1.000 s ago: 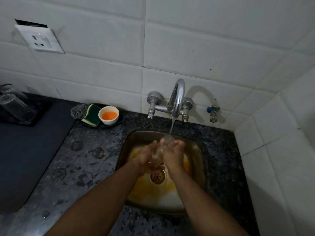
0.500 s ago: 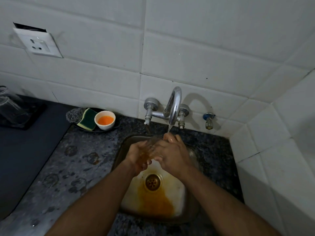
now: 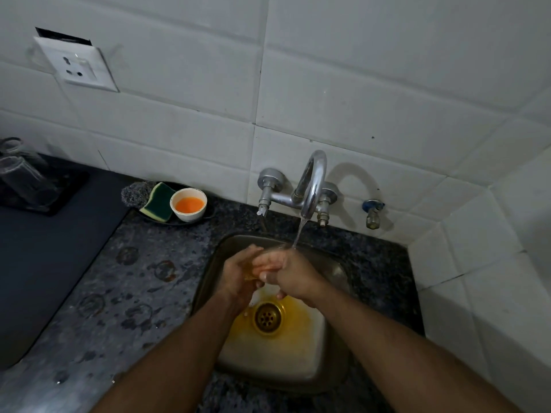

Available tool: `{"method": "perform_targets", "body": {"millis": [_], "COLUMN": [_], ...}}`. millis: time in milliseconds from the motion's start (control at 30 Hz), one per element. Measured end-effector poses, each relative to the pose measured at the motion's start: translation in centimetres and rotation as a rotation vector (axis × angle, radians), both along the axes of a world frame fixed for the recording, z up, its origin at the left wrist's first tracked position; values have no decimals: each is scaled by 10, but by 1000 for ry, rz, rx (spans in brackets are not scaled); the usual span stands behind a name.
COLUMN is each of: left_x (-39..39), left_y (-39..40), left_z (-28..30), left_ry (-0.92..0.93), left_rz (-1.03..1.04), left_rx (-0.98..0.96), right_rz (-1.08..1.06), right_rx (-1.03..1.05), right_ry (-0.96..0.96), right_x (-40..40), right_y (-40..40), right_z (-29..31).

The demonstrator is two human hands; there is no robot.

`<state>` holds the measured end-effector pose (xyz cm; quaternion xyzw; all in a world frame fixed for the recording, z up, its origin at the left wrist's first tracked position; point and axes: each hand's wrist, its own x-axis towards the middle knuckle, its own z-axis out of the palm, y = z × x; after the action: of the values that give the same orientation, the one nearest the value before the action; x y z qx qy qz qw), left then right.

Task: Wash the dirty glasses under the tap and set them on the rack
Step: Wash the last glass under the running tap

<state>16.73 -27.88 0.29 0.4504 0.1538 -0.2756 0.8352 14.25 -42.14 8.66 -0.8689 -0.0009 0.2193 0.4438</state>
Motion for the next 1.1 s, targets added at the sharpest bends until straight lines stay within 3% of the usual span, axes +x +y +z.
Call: {"method": "perform_targets", "body": {"millis": [67, 167, 200, 267, 300, 367, 400, 467, 533, 567, 700, 800, 833, 1000, 1100], "left_x": [-1, 2, 1, 2, 1, -3, -5, -7, -8, -8, -6, -13, -16, -16, -16], "left_y": [0, -2, -2, -2, -3, -7, -9, -10, -9, -8, -9, -13, -14, -15, -14], "left_z": [5, 10, 12, 14, 16, 12, 12, 11, 9, 9, 9, 5, 4, 10, 14], "left_ry": [-7, 155, 207, 230, 199, 122, 104, 136, 214, 249, 264, 162, 153, 293, 290], "left_rz": [50, -6, -59, -105, -73, 85, 159, 202, 91, 17, -76, 87, 119, -43, -97], "left_rx": [33, 107, 105, 95, 69, -19, -33, 12, 123, 177, 194, 66, 48, 104, 73], "right_rz": [122, 621, 693, 616, 496, 226, 193, 418, 712, 767, 623, 240, 226, 695, 580], "right_rx": [-44, -584, -694, -648, -531, -256, -198, -401, -746, -838, -725, -293, -258, -790, -730], "right_ry": [-115, -466, -496, -407, -304, -165, -139, -316, -452, -433, -277, -49, -54, -583, -481], "right_x": [-4, 1, 3, 6, 7, 9, 6, 2, -3, -2, 0, 5, 5, -2, -4], "right_y": [-4, -17, -21, -19, -14, -2, 2, 2, -6, -9, -5, 0, 2, -10, -13], "right_z": [-2, -3, -4, -6, -5, -1, -1, 3, 11, 12, 17, 4, 0, -17, -19]}}
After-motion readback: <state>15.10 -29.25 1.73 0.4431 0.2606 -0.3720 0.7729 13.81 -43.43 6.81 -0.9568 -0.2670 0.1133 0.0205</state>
